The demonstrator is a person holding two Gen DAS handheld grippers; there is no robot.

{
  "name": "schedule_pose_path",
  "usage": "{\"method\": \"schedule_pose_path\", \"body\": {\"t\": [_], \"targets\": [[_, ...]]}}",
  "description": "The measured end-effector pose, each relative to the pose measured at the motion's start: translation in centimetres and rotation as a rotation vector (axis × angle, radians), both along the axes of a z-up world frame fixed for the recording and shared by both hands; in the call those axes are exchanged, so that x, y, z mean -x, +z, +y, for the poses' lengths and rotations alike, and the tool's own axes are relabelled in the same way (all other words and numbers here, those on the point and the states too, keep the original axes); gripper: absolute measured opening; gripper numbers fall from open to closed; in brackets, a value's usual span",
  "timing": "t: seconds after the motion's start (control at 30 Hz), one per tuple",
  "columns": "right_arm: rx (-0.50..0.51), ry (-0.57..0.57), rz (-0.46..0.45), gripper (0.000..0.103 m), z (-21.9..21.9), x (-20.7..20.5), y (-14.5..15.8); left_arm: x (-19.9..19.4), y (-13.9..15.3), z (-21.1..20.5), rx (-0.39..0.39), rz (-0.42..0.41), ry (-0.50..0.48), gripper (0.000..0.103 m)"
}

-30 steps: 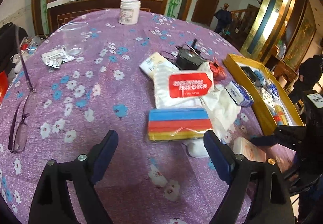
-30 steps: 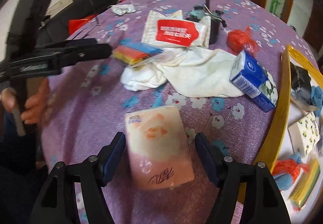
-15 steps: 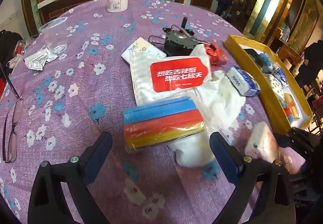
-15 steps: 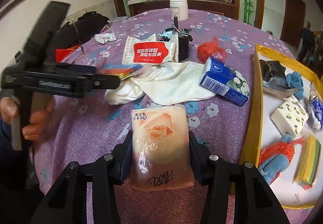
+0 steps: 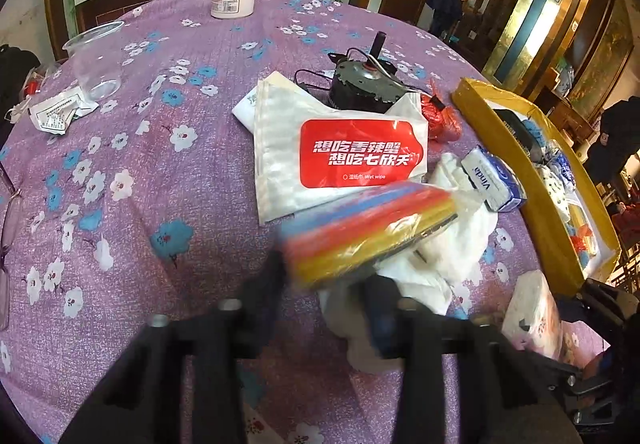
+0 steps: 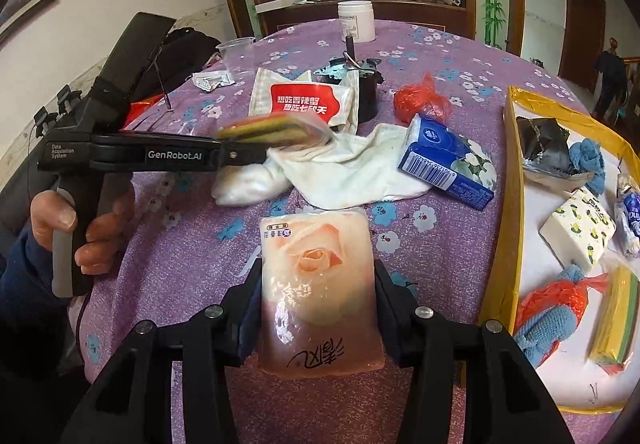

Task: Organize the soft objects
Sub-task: 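Hold the pink pack with the right tool while the left tool grasps the bag of colored sticks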

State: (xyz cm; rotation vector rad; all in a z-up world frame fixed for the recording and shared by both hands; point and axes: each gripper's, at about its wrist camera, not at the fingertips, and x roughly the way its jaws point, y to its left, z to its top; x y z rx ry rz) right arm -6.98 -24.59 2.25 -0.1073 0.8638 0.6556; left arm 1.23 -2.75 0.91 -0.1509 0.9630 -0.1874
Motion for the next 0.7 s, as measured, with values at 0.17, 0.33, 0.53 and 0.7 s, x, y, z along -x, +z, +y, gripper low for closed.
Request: {"method": "schedule_pose_path", "body": {"t": [0.17, 0.33, 0.53, 0.7], "targets": [[0.001, -0.004, -0.001, 0.054, 0.0, 0.0, 0.0, 0.5, 0.3, -0.4, -0.008, -0.002, -0.008, 0.016], [-0.001, -0.005, -0.001, 0.054, 0.0, 0.0, 0.0, 1.0, 1.2, -1.8, -0.165, -0.044, -0.006, 0.056], [-0.006, -0.006, -0.001, 0.054, 0.0, 0.0, 0.1, 2.4, 2.5, -4.0, -0.332, -0.145, -0.097, 0.076], [-0.019, -0.009, -0.005, 0.054, -0.2, 0.0, 0.3, 1.4, 1.6, -5.4, -0.441, -0.132, -0.151, 0.076]]}}
